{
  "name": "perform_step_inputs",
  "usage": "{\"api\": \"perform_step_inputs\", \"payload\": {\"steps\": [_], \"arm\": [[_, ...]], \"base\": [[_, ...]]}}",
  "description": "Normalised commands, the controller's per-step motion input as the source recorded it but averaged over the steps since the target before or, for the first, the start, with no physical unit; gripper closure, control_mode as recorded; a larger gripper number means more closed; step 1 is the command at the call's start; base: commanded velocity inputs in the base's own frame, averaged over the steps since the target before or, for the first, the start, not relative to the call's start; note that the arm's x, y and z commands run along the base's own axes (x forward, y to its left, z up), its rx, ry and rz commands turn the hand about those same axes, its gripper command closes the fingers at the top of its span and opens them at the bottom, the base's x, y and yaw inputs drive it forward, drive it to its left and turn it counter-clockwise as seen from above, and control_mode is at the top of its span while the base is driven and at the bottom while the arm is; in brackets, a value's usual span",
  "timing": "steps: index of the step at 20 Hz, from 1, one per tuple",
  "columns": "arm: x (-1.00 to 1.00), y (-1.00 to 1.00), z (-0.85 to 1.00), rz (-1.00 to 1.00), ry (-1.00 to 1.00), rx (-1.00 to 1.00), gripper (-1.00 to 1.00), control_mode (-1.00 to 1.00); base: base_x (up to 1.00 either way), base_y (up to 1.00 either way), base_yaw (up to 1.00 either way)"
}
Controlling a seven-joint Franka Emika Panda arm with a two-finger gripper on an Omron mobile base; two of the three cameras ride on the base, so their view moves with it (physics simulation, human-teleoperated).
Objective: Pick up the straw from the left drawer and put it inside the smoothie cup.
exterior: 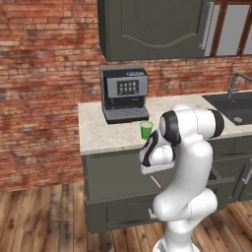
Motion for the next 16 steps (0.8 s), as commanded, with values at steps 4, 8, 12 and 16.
{"api": "perform_step_inputs", "payload": {"steps": [4,8,12,16], "arm": [[0.18,0.0,-0.35,0.0,0.0,0.0,-1.0,-1.0],[0.17,0.0,-0.35,0.0,0.0,0.0,-1.0,-1.0],[0.17,0.0,-0.3,0.0,0.0,0.0,-1.0,-1.0],[0.2,0.0,-0.26,0.0,0.0,0.0,-1.0,-1.0]], "base": [[0.0,0.0,0.0],[0.0,0.0,0.0],[0.0,0.0,0.0],[0.0,0.0,0.0]]}}
